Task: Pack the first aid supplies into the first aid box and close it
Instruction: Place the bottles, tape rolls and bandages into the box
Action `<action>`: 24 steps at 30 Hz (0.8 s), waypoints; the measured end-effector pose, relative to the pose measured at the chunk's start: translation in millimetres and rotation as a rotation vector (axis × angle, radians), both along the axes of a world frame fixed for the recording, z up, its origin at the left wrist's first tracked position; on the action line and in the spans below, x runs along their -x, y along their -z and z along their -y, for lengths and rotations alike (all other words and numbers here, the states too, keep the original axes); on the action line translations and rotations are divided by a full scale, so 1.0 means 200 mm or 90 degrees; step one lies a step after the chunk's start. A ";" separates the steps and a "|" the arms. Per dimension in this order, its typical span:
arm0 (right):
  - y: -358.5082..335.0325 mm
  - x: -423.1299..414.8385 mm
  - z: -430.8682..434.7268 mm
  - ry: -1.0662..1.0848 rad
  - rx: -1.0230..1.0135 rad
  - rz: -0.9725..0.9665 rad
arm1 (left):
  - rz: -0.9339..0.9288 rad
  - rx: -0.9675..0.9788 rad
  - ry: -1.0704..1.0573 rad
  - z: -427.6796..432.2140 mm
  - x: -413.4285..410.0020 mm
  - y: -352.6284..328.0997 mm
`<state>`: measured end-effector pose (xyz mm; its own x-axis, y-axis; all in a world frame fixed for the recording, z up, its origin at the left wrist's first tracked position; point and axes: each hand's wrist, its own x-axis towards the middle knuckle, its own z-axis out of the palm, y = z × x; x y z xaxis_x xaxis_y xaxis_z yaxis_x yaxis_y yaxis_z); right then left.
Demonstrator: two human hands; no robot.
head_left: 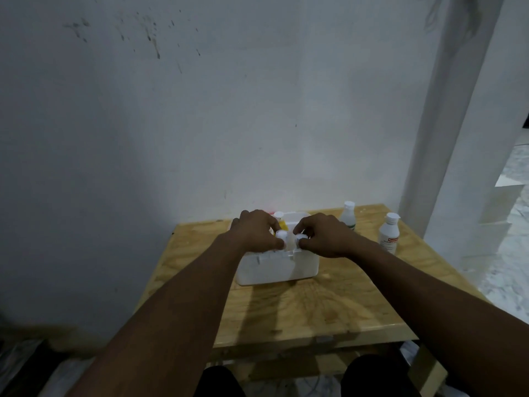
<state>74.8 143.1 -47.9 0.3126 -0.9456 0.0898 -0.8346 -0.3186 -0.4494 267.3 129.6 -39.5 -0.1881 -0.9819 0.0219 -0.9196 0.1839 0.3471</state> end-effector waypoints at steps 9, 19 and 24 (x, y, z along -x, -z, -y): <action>0.01 0.00 -0.01 -0.036 -0.010 0.042 | 0.057 -0.036 0.024 0.00 -0.01 0.01; 0.01 -0.02 0.02 -0.026 -0.012 0.088 | 0.014 -0.021 0.014 0.01 -0.01 0.00; 0.02 -0.02 0.04 -0.005 -0.005 0.092 | -0.010 -0.012 0.012 0.02 -0.02 0.02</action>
<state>79.4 135.2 -51.7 0.3040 -0.9443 0.1263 -0.7588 -0.3201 -0.5672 272.1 125.0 -43.4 -0.2070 -0.9783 0.0072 -0.9103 0.1953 0.3649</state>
